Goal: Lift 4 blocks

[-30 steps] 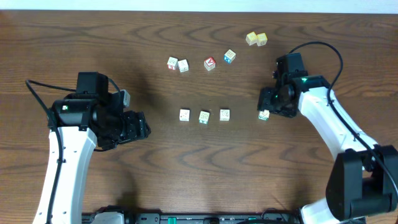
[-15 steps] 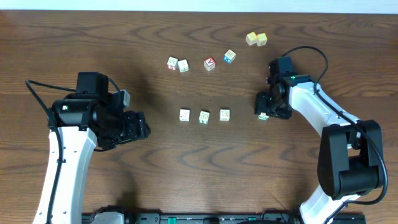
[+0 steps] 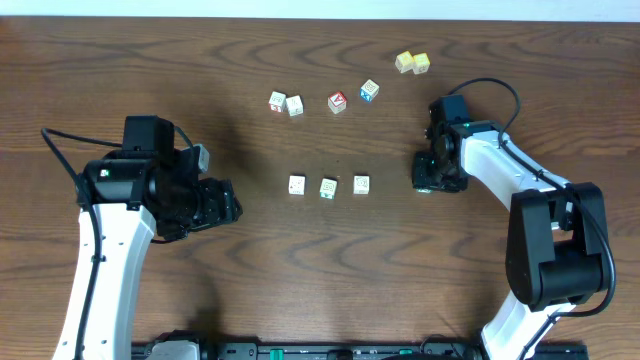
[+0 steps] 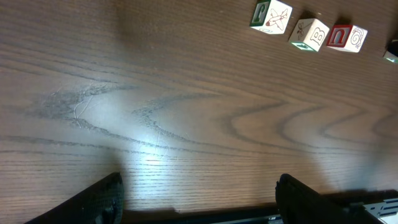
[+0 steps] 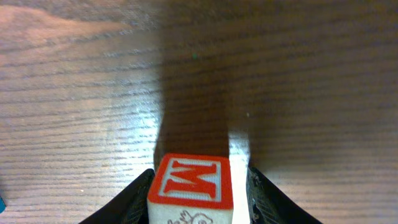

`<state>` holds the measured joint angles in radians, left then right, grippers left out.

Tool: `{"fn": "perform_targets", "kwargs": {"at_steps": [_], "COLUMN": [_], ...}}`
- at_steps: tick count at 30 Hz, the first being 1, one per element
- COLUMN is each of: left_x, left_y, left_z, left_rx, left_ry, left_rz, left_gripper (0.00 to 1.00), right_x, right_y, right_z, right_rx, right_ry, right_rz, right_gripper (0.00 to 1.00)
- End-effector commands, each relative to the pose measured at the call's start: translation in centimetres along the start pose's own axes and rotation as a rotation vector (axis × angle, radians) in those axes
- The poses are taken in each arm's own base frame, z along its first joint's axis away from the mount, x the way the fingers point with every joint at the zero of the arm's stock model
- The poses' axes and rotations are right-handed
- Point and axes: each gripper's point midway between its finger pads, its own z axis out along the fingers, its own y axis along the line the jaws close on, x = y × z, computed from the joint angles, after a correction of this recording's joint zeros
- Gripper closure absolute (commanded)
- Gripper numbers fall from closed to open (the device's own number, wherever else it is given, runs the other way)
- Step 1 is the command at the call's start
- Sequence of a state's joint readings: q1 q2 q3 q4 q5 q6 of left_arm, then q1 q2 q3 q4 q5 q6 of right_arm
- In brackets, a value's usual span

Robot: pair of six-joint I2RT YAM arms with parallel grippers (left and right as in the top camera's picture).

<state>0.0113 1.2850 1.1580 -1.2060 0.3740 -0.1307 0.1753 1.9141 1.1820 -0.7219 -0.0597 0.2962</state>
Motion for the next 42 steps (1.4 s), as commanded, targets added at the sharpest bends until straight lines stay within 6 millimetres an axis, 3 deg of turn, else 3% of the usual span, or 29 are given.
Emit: {"fn": "perform_targets", "kwargs": {"at_steps": [1, 5, 18, 26, 31, 42], "left_x": [-0.4, -0.4, -0.4, -0.4, -0.4, -0.4], "left_y": [0.1, 0.1, 0.1, 0.1, 0.1, 0.1], "left_z": [-0.4, -0.4, -0.4, -0.4, -0.4, -0.4], "left_rx": [-0.007, -0.007, -0.007, -0.007, -0.007, -0.007], "left_ry": [-0.013, -0.013, -0.013, -0.013, -0.013, -0.013], "left_rz": [-0.003, -0.003, -0.003, -0.003, -0.003, -0.003], "left_gripper": [0.21, 0.21, 0.21, 0.21, 0.21, 0.21], "right_x": [0.6, 1.4, 4.3, 5.5, 4.7, 3.8], "right_y": [0.7, 1.8, 5.5, 4.2, 2.3, 2.1], "right_z": [0.6, 0.5, 0.6, 0.5, 0.5, 0.6], "right_rx": [-0.014, -0.059, -0.077, 0.003, 0.076, 0.068], "right_ry": [0.019, 0.049, 0.11, 0.158, 0.13, 0.101], "right_rz": [-0.089, -0.146, -0.22, -0.095, -0.014, -0.133], "right_gripper": [0.57, 0.66, 0.69, 0.72, 0.69, 0.66]}}
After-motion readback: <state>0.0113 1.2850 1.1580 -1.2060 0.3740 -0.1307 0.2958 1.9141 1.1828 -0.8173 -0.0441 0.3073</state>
